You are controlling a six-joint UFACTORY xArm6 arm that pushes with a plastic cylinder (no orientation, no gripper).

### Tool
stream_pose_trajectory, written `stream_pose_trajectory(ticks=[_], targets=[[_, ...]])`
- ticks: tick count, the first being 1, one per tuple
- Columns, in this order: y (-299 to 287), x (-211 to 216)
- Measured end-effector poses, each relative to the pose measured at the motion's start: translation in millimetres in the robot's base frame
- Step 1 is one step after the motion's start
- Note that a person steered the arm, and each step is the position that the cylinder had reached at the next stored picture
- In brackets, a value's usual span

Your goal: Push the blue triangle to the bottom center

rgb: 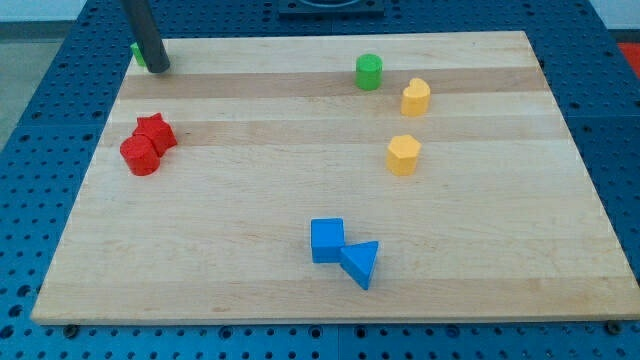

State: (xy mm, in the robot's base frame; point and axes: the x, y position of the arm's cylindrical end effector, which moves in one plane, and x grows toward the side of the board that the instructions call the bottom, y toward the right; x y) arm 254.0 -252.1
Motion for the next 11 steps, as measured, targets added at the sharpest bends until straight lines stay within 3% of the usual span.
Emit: stream_pose_trajectory(ticks=[3, 4, 5, 7, 8, 10, 11], targets=[[157.2, 35.7], [157.7, 14.4], [207.7, -2.0], [440.4, -16.0], [440.8, -19.6], [387.3, 19.5], [387.3, 33.8]])
